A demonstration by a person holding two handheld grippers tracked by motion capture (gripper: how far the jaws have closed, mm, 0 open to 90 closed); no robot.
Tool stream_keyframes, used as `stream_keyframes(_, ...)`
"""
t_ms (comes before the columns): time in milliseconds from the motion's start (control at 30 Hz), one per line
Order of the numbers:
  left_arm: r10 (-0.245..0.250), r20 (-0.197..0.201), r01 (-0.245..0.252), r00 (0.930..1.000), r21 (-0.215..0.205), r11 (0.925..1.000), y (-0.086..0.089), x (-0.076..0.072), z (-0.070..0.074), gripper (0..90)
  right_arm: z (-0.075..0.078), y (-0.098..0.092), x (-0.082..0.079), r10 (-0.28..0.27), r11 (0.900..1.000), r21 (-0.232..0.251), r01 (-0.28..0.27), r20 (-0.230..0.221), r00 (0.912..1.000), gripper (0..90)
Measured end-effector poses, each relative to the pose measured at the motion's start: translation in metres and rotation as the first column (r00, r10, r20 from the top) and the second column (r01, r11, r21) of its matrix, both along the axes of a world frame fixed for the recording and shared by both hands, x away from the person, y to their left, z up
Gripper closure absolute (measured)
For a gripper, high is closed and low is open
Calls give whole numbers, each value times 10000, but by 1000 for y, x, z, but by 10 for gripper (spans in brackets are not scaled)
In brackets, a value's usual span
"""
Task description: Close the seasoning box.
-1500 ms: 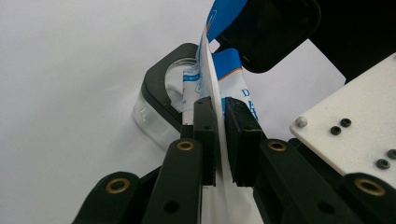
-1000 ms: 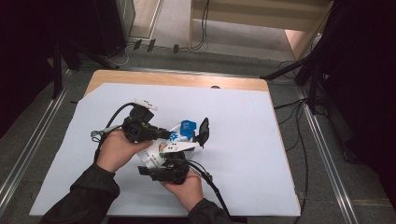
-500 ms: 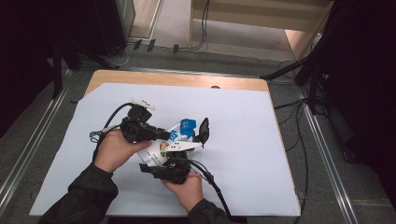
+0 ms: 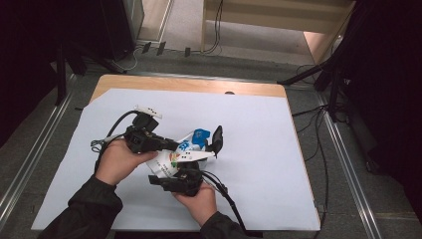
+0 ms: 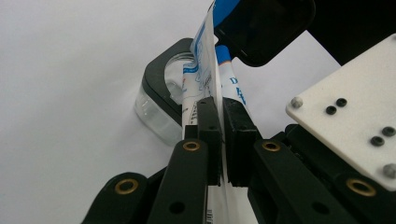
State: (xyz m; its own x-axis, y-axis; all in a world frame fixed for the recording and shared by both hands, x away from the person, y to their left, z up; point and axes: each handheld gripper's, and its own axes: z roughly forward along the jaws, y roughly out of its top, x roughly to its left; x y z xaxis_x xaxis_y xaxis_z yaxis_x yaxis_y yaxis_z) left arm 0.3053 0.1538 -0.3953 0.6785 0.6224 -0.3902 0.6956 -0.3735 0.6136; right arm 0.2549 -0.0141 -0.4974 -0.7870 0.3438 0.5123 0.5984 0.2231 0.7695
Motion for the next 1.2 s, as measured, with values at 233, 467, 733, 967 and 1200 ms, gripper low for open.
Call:
stream_keyframes(233,155,-56,-155,9999,-28,9999,0,-1,1,884,-1,2,-1,-14,9998,-203,16,95,10000,598)
stream_keyframes(467,161,7,-161,9999,-15,9999,1,-1,2,881,0,1,0,-38,9999,-130,37,-34,10000,632)
stream_keyframes(733,88,35,-87,10000,-126,9999,1,-1,1,873,2,0,0,-22,10000,16,22,-91,10000,644)
stream_keyframes(967,90,-13,-90,10000,-176,9998,1,-1,1,863,4,0,1,19,9999,138,-17,-134,9999,644)
stream_keyframes(1200,166,171,-166,9997,1,9999,-1,-2,1,880,4,0,1,40,9999,162,-37,-231,9997,639)
